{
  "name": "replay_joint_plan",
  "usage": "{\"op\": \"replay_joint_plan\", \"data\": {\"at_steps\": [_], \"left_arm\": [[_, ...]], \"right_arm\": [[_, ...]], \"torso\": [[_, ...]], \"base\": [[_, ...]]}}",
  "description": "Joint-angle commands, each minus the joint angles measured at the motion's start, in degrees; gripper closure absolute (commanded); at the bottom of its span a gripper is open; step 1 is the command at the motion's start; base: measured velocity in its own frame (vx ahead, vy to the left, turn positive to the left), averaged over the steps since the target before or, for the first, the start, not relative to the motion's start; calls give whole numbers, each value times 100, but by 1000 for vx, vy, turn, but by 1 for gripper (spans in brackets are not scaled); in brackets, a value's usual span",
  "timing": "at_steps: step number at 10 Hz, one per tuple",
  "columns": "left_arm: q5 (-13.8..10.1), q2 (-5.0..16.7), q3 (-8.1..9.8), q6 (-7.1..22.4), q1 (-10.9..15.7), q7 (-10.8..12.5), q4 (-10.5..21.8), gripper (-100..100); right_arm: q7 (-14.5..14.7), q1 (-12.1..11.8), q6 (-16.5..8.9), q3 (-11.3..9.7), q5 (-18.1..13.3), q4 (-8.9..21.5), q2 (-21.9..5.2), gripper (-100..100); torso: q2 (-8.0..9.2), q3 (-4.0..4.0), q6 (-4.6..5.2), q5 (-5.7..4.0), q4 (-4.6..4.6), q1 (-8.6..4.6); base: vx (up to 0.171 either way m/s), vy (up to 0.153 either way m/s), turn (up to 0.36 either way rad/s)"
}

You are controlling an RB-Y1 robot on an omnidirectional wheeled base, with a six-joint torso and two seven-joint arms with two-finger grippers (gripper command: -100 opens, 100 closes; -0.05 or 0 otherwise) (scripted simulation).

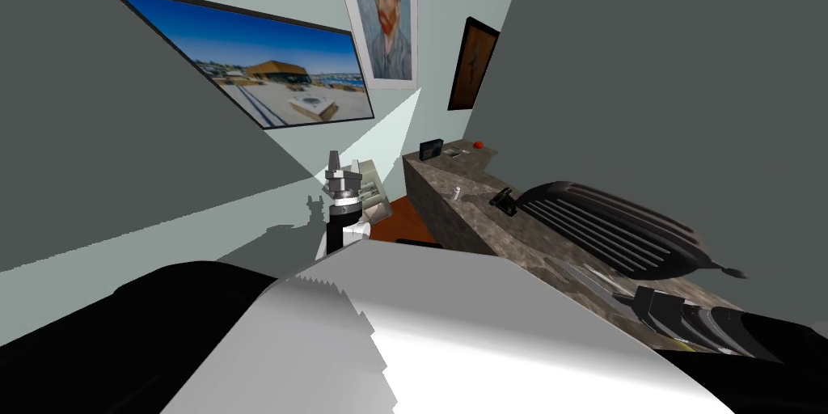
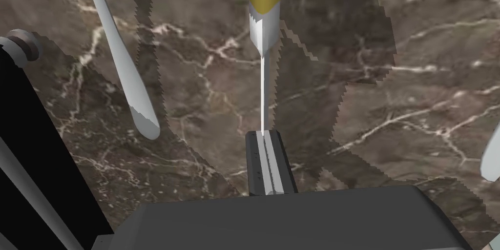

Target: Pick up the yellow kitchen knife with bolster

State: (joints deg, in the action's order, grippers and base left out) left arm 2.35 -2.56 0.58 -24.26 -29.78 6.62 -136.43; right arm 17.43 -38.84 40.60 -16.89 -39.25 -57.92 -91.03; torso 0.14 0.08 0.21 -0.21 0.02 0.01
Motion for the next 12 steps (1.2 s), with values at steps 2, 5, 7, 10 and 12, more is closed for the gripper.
{"op": "replay_joint_plan", "data": {"at_steps": [2, 5, 7, 10, 12], "left_arm": [[0, 0, 0, 0, 0, 0, 0, 0], [0, 0, 0, 0, 1, 0, 0, 0], [0, 1, 0, 0, 1, 0, 0, 0], [0, 1, 0, 0, 1, 0, 0, 0], [0, 0, 0, 0, 0, 0, 0, 0]], "right_arm": [[0, -1, 3, -1, 0, -1, 0, 100], [-251, -148, 222, -145, 43, 8, -45, -100], [-409, -240, 360, -236, 70, 12, -73, -100], [-671, -393, 589, -384, 115, 20, -127, -100], [-612, -340, 580, -367, 96, 62, -95, 0]], "torso": [[-1, -1, -1, -2, 0, -5], [4, 2, -7, -5, 0, -15], [14, 8, -2, -10, 3, -35], [13, 8, -3, -9, 3, -29], [5, 3, 1, -8, 2, -18]], "base": [[0, 0, 0], [-28, -32, 150], [-49, -67, 174], [-47, -52, 160], [-9, -9, 25]]}}
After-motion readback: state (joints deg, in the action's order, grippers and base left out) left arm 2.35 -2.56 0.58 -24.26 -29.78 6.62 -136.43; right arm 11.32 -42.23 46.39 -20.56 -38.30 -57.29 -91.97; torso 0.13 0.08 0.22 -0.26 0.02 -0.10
